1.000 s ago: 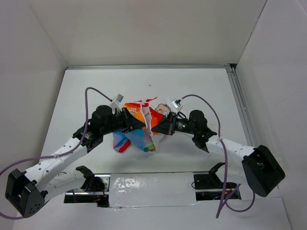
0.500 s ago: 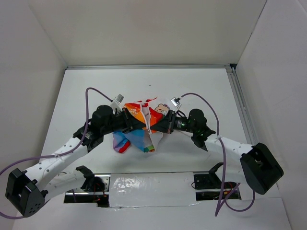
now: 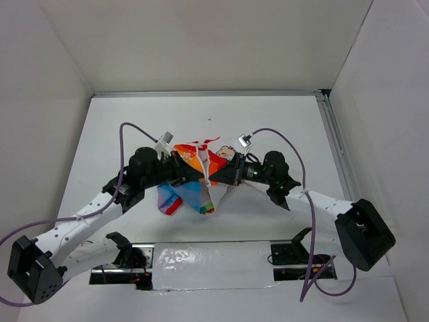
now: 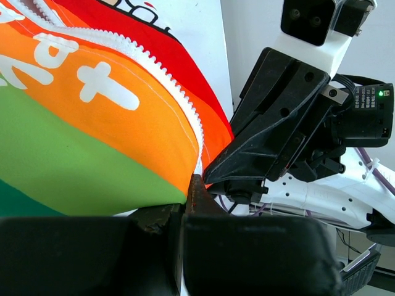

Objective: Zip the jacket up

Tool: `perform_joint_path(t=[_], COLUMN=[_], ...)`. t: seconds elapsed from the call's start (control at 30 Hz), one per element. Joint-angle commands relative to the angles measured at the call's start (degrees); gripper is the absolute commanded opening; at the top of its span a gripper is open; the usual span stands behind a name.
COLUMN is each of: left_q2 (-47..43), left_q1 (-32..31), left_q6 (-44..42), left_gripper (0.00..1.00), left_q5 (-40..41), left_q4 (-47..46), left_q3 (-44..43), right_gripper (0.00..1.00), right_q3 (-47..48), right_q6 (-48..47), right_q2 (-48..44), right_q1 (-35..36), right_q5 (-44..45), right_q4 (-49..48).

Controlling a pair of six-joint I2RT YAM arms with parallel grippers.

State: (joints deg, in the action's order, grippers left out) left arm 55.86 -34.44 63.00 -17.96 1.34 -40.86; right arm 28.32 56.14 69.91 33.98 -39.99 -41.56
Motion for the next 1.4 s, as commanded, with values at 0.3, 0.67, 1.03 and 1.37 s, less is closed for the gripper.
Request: perform_joint_path(t=[0.3, 0.67, 1.03, 1.37], left_q2=[-1.98, -4.17, -5.23, -4.53], left_q1=[-0.11, -0.02, 0.86, 0.95], left_q6=[0.8, 6.51, 11.7, 12.14], left_gripper=[0.0, 0.0, 0.0, 0.0], left_q5=[-4.54, 0.63, 0.47, -0.85], left_q4=[-4.33, -1.52, -4.68, -7.67], left_q3=[1.57, 1.31, 0.35, 0.7], right_gripper=[0.0, 0.0, 0.0, 0.0], right_q3=[1.31, -2.21, -2.83, 1.3], right_q6=[1.43, 1.96, -1.3, -3.58], right_q2=[1.46, 1.2, -5.31, -3.56], right_q1=[-0.58, -0.49, -0.4, -0.31], right_q5=[-0.09, -0.01, 1.4, 2.02], right_q4=[-9.85, -16.01, -14.78, -9.68])
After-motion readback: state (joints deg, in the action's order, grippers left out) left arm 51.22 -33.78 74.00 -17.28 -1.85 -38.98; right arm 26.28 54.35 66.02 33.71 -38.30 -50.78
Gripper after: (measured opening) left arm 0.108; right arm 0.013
